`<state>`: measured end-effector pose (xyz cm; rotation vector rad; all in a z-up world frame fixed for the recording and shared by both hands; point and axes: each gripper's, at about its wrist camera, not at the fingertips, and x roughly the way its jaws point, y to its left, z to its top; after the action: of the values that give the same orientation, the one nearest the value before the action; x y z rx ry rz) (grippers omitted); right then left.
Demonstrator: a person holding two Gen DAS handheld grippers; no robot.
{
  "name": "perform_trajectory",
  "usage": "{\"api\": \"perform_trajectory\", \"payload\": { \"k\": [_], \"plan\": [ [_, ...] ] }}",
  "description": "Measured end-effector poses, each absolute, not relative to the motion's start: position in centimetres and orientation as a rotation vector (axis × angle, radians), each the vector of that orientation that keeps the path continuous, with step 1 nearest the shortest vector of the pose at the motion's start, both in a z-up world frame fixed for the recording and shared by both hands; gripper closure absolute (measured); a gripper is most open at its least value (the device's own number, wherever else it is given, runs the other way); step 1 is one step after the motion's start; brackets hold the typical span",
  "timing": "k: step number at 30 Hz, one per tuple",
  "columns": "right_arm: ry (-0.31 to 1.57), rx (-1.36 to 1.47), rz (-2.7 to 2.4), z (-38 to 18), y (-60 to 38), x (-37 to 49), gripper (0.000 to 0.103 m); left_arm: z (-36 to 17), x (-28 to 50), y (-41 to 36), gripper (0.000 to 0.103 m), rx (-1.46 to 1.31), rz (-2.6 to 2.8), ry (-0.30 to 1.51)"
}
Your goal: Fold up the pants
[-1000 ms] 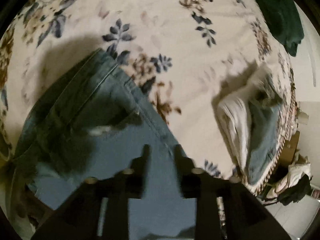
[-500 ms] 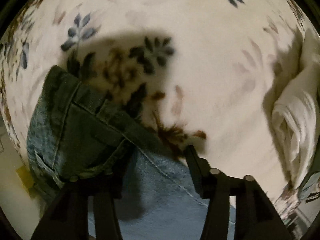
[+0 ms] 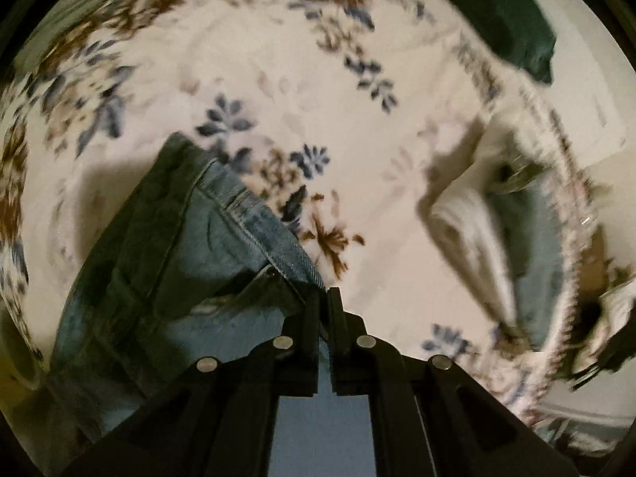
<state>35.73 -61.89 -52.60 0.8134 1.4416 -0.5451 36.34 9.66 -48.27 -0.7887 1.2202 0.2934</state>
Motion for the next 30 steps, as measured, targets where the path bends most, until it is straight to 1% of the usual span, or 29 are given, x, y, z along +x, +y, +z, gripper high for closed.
{"api": "perform_trajectory", "payload": {
  "k": [2,3,5,7,9,12,15,19,22,24,26,28,30],
  "plan": [
    [1.379,0.858,-0.485,-50.3,-62.2,33.9,0.095,-45.8,33.4,10.7,0.101,-0.855,0.27,1.145],
    [1.348,0.878,-0.454,-49.3,-62.9,33.2,0.095,-45.5,33.4,11.1,0.101,-0.873,0.268,1.117],
    [1.302,0.89,-0.412,-48.1,-61.4,30.9,0.095,-44.1,30.8,11.5,0.101,-0.919,0.256,1.068],
    [1.269,0.899,-0.371,-47.1,-61.6,28.0,0.095,-43.8,27.4,11.8,0.101,-0.966,0.254,1.044],
    [1.255,0.904,-0.35,-47.4,-61.6,24.2,0.095,-44.5,24.1,12.2,0.101,-0.976,0.263,1.05],
    [1.267,0.9,-0.367,-49.7,-61.8,18.8,0.095,-47.0,19.5,11.9,0.101,-0.951,0.296,1.111],
    [1.309,0.929,-0.402,-53.8,-62.5,13.8,0.095,-51.8,15.8,11.7,0.102,-0.927,0.376,1.208],
    [1.359,0.932,-0.447,-58.8,-63.2,10.1,0.095,-57.6,12.2,11.6,0.102,-0.933,0.464,1.326],
    [1.406,0.922,-0.478,-61.4,-63.5,8.2,0.095,-59.5,9.9,11.5,0.102,-0.923,0.501,1.381],
    [1.452,0.937,-0.479,-62.7,-63.7,7.0,0.095,-59.3,9.2,11.6,0.102,-0.906,0.504,1.39],
    [1.503,0.927,-0.474,-63.2,-63.9,6.2,0.086,-58.2,8.9,11.6,0.102,-0.894,0.504,1.389],
    [1.551,0.926,-0.467,-63.1,-64.4,5.7,0.06,-57.0,9.1,11.3,0.102,-0.862,0.493,1.41],
    [1.515,0.972,-0.458,-62.0,-65.7,4.7,0.05,-55.2,9.6,10.6,0.1,-0.826,0.468,1.404]
  ]
}}
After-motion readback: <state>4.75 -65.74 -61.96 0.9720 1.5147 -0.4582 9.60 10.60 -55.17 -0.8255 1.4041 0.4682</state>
